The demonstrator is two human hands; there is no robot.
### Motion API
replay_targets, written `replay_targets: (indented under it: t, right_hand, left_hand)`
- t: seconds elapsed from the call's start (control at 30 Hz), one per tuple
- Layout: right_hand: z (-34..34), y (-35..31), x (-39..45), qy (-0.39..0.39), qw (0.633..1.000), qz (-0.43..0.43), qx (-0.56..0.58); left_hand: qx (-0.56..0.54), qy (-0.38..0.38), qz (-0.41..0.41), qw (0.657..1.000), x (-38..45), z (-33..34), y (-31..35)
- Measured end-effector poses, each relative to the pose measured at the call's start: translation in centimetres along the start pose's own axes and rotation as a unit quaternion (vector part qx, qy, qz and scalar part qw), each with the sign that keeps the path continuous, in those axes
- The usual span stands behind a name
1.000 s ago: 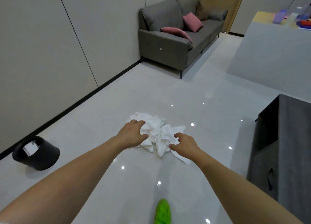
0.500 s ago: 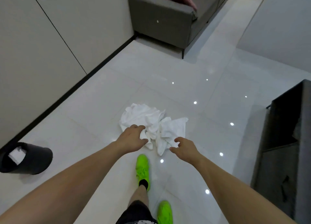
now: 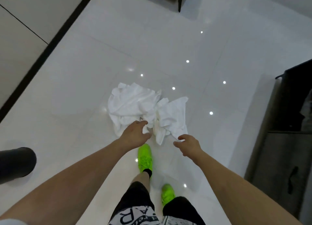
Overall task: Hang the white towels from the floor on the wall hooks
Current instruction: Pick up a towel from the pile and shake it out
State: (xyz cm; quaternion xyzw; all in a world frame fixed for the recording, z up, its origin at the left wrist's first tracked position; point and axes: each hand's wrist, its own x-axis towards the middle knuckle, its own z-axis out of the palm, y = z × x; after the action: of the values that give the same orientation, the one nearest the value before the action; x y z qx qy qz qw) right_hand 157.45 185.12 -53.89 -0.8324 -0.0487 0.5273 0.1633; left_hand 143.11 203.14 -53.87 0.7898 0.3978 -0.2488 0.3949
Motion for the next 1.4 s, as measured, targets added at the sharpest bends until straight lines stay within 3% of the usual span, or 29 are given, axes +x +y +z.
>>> replay_targets:
  t: [0.17,0.37,0.53,0.7,0.87,0.97,1.03,1.13,1.23,1.4]
  right_hand:
    - [3.0,-1.0,7.2,-0.034,0.995,0.047,0.075]
    - [7.7,0.9,19.9,-0.058,0.978,0.106,0.171]
    - [11.6,4.4,32.2,-0.050,0.950,0.136,0.277]
    - [15.3,7.0,40.0,-0.040,0.885,0.201,0.417]
    - [16.6,7.6,42.9,-0.083,0.776,0.250,0.573]
    - [16.0,6.8,43.3,-0.074,0.745,0.252,0.613]
    - [15.3,6.0,42.8,-0.067,0.756,0.243,0.604]
    - [13.7,4.3,41.2,-0.040,0.831,0.228,0.506]
    - [11.1,1.4,38.0,-0.005,0.880,0.198,0.432]
    - [4.4,-4.6,29.8,0.034,0.953,0.047,0.296]
  left_hand:
    - [-0.012,-0.040,-0.038,0.998,7.0,1.6,-2.8]
    - [-0.081,-0.026,-0.110,0.990,16.3,7.8,-6.6]
    - [-0.196,0.003,-0.210,0.958,23.4,15.6,-10.6]
    - [-0.243,-0.010,-0.278,0.929,26.4,21.7,-13.2]
    - [-0.222,-0.022,-0.283,0.933,26.5,23.6,-14.0]
    - [-0.209,-0.032,-0.281,0.936,26.2,23.3,-14.2]
    - [-0.201,-0.029,-0.281,0.938,26.1,22.6,-14.0]
    - [-0.200,-0.024,-0.276,0.940,25.8,20.4,-12.9]
    - [-0.196,-0.019,-0.253,0.947,24.7,16.9,-10.8]
    - [-0.164,0.022,-0.185,0.969,21.5,7.9,-4.6]
